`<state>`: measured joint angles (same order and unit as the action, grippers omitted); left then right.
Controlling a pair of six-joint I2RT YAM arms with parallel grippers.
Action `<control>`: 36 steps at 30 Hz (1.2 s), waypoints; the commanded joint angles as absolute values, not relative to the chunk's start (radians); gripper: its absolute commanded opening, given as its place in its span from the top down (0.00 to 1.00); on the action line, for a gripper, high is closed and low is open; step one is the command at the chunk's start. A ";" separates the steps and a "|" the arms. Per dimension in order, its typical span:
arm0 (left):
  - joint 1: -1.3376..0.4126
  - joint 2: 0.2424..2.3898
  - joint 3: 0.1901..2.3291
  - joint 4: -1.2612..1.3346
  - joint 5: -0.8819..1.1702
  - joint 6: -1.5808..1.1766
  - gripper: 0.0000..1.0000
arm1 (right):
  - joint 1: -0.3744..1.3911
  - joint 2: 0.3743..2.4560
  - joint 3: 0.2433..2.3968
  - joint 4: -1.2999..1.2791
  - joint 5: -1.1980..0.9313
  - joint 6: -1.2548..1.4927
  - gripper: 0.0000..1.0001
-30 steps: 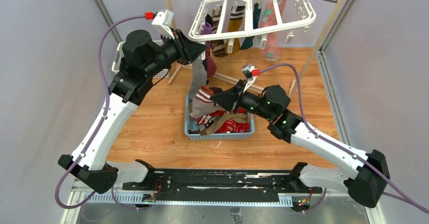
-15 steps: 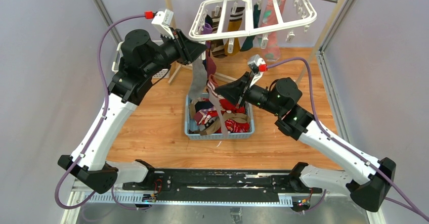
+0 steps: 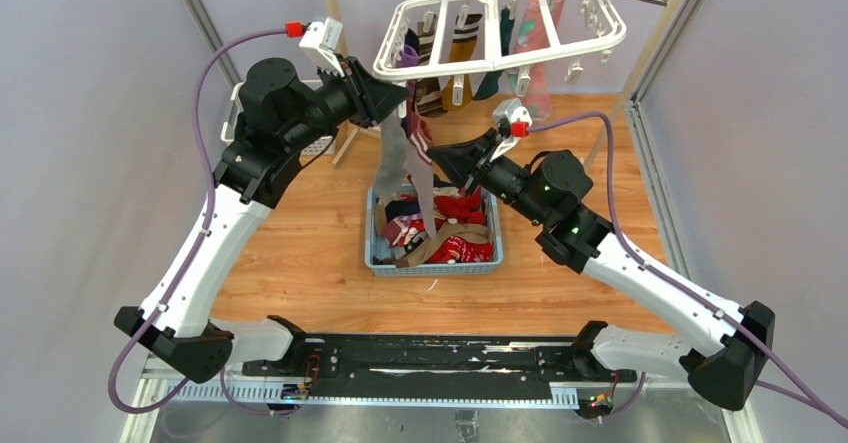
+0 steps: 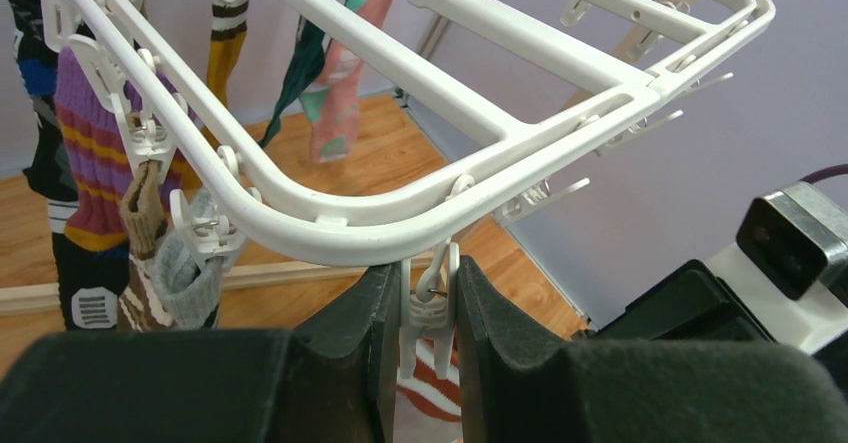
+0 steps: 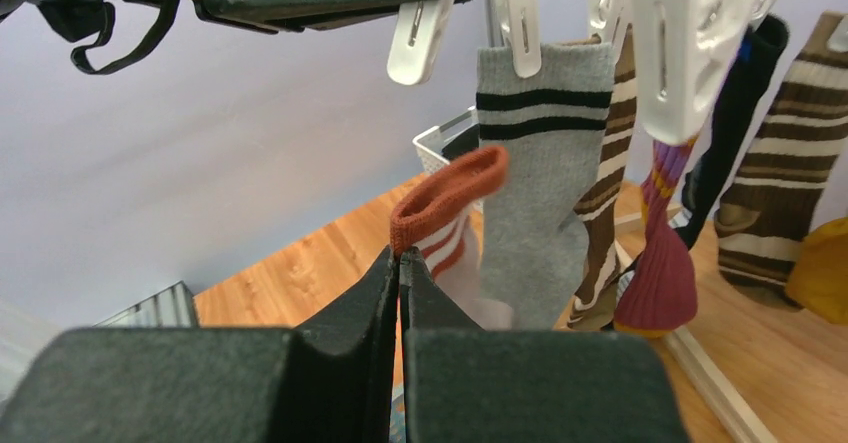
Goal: Clip the socks to the hanger
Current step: Clamp the sock onto the hanger.
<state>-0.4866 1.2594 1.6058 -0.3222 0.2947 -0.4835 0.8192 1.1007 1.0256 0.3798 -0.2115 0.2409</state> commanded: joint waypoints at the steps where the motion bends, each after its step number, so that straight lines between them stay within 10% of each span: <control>1: -0.481 1.254 1.615 -0.279 0.249 -0.505 1.00 | 0.905 1.113 1.078 0.408 0.037 0.101 1.00; 36: -0.512 1.308 1.608 -0.263 0.076 -0.499 1.00 | 0.999 1.325 1.215 0.476 0.186 -0.039 1.00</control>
<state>-0.5056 1.2999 1.6062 -0.2893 0.1040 -0.5182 0.9829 1.3193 1.1721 0.4320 0.2008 -0.0425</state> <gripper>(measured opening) 0.257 0.005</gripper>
